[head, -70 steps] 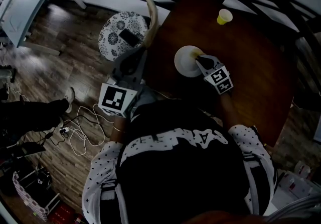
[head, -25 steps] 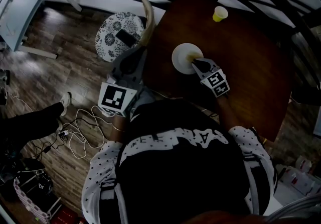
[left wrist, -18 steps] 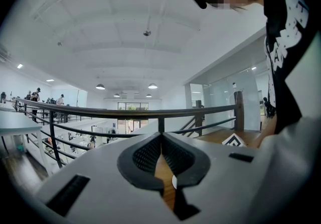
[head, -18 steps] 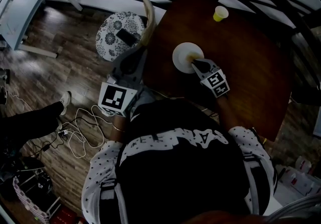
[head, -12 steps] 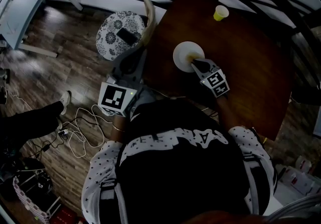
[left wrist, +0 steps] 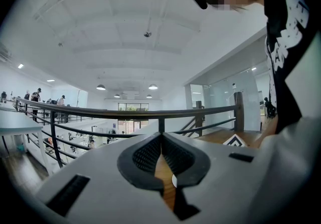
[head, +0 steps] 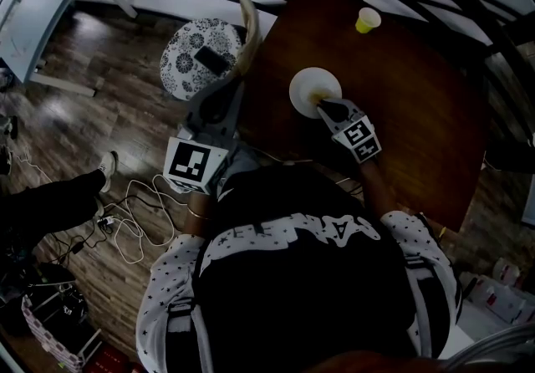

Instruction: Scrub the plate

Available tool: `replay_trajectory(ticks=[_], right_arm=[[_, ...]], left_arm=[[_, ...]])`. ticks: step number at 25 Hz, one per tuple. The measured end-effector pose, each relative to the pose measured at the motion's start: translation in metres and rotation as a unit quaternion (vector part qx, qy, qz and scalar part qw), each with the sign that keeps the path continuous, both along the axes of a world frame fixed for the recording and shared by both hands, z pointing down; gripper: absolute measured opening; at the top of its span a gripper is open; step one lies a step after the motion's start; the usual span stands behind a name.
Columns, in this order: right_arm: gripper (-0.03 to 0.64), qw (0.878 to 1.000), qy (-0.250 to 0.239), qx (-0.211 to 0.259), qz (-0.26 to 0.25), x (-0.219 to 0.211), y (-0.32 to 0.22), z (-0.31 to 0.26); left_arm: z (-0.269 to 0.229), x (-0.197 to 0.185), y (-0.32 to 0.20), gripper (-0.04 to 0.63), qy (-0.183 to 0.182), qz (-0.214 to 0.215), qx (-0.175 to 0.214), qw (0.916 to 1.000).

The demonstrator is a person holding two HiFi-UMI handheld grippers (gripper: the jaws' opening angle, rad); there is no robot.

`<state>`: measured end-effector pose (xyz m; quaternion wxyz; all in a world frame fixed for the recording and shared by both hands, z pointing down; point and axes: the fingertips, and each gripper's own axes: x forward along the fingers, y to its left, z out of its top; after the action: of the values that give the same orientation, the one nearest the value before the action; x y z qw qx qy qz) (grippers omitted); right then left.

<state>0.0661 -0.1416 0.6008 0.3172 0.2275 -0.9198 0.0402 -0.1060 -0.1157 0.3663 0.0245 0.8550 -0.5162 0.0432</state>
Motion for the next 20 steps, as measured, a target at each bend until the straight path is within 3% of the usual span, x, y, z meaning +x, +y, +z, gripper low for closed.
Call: replay_trajectory(ticks=[20], right_arm=[[0.049, 1.0, -0.005, -0.006, -0.011, -0.011, 0.019, -0.003]], left_arm=[[-0.003, -0.004, 0.009, 0.015, 0.0, 0.002, 0.003, 1.0]])
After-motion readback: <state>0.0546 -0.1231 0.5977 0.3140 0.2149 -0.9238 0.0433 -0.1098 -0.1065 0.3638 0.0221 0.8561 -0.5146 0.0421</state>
